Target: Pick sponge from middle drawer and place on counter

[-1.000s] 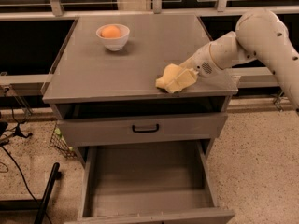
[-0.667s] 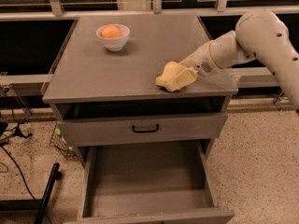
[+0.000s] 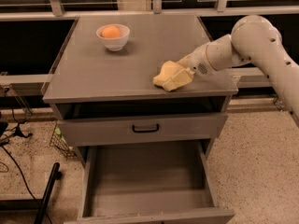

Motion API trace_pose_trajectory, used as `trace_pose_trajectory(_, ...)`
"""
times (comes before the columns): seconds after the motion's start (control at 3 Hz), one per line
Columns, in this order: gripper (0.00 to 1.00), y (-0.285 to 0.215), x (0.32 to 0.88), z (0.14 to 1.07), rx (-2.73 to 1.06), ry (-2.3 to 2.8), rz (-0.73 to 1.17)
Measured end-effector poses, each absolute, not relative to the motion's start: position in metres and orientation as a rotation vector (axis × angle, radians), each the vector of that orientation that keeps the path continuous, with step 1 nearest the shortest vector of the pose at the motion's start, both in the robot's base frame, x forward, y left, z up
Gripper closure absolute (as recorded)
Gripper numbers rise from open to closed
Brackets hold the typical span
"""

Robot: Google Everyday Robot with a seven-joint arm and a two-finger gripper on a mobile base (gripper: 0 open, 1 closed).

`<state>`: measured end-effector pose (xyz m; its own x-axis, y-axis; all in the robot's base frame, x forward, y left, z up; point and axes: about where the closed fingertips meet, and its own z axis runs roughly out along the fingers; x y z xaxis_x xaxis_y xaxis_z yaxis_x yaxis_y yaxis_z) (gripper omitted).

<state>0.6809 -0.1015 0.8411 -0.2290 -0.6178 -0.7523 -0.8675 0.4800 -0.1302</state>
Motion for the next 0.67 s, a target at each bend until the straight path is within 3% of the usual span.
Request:
trace_pose_trajectory(0.33, 1.00, -0.0989, 0.6852, 0.8343, -1.224, 1.973, 0.432)
trace_pose_trajectory(0.67, 0.84, -0.0989, 0.6852, 0.8347, -1.224, 1.973, 0.432)
